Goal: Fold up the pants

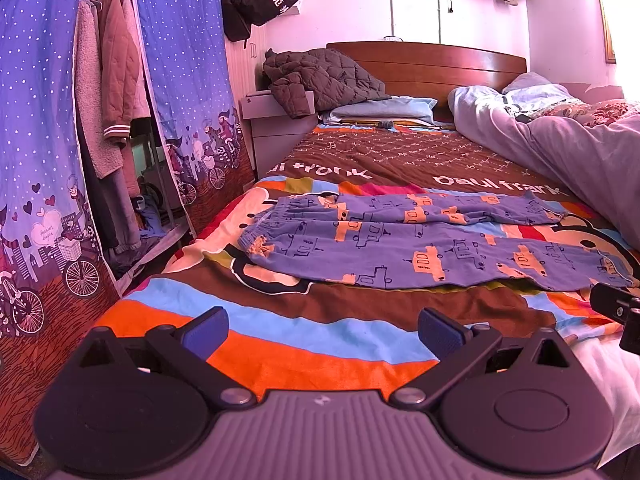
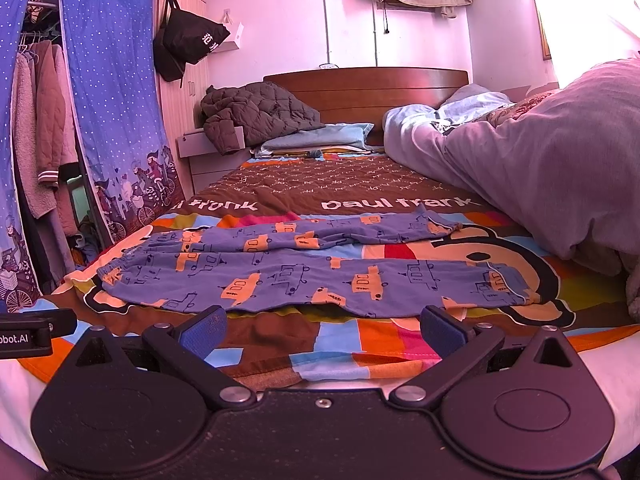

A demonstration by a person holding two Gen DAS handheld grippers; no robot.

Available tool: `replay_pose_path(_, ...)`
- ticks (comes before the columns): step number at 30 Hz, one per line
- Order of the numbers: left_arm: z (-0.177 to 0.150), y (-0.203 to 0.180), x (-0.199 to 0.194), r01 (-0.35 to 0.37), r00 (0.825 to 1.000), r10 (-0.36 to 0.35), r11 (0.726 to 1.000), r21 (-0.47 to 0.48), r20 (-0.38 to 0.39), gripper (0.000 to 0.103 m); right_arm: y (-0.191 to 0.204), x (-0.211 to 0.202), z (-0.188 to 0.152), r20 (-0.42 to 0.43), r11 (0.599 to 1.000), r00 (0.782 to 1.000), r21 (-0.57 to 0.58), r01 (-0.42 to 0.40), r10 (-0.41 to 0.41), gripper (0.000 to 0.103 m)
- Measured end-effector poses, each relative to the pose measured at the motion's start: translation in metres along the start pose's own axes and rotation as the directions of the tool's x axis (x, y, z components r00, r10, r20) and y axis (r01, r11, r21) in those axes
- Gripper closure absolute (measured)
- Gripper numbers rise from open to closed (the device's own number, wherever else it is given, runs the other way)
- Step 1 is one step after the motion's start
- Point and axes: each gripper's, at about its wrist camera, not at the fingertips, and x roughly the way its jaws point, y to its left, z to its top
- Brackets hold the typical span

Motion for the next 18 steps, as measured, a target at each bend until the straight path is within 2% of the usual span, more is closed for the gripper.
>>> replay_pose_path(18,0.0042,0.0031,-0.005,-0.009,1.0,0.009,1.0,0.006,0.006,0.0,-0.0001,-0.0002,0.0007,-0.004,1.0,1.0,0.002,0.002,-0.002,0.001)
